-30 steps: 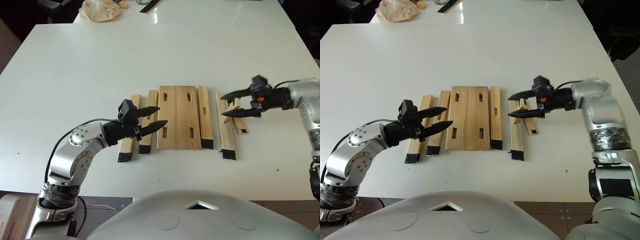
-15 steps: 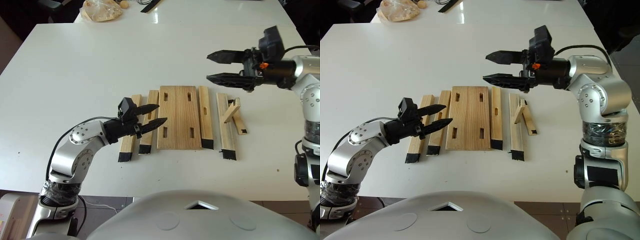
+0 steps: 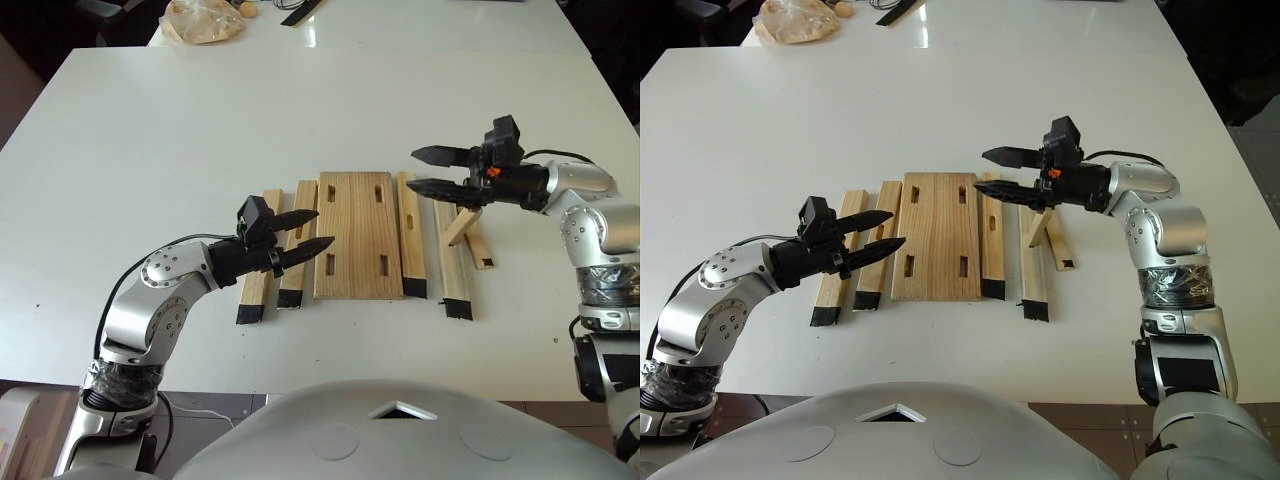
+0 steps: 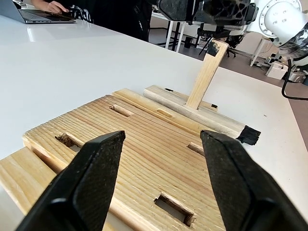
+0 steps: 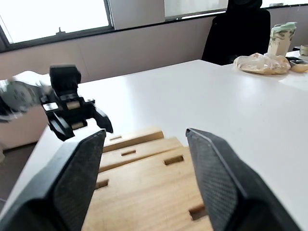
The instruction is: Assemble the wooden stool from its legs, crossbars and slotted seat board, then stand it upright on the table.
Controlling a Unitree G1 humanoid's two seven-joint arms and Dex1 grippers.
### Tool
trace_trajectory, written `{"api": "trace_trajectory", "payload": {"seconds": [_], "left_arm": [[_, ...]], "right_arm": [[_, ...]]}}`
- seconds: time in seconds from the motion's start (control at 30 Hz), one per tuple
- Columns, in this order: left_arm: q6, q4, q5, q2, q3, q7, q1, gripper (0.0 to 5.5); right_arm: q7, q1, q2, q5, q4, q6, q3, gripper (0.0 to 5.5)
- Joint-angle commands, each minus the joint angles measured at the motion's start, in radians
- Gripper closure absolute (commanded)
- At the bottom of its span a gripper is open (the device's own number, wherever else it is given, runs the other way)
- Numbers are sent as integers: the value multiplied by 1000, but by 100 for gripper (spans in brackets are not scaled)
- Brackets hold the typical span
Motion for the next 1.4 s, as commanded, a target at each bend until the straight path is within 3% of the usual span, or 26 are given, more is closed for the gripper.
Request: {"api": "trace_trajectory", "payload": {"seconds": [0.03,0.13,0.3,0.5,0.7,0.83,1.0,1.07,1.23,1.4], "left_arm": [[-4,-11,15,-7,-2,15,20,258],[-5,-16,19,-11,-1,17,28,258],[-13,-4,40,-11,-8,20,35,258],[-18,3,60,-20,-21,22,35,258],[-31,2,79,-30,-32,31,54,258],[-37,-8,84,-40,-32,43,71,258],[-50,-33,87,-49,-22,67,122,258],[-55,-40,88,-52,-18,77,139,258],[-58,-41,94,-58,-21,92,146,258],[-61,-35,92,-50,-11,92,145,258]], "right_arm": [[79,108,-135,101,-227,107,-33,243],[146,282,-226,-27,-258,18,18,243],[158,462,-261,-281,-151,-220,116,243],[193,495,-294,-437,-5,-403,172,243],[182,433,-311,-504,110,-541,150,243],[176,438,-314,-358,12,-422,60,243],[102,492,-340,-283,-85,-282,-62,171],[48,506,-332,-310,-90,-256,-64,150],[-35,572,-310,-382,-111,-253,-25,150],[-195,621,-246,-383,-191,-151,-59,150]]}}
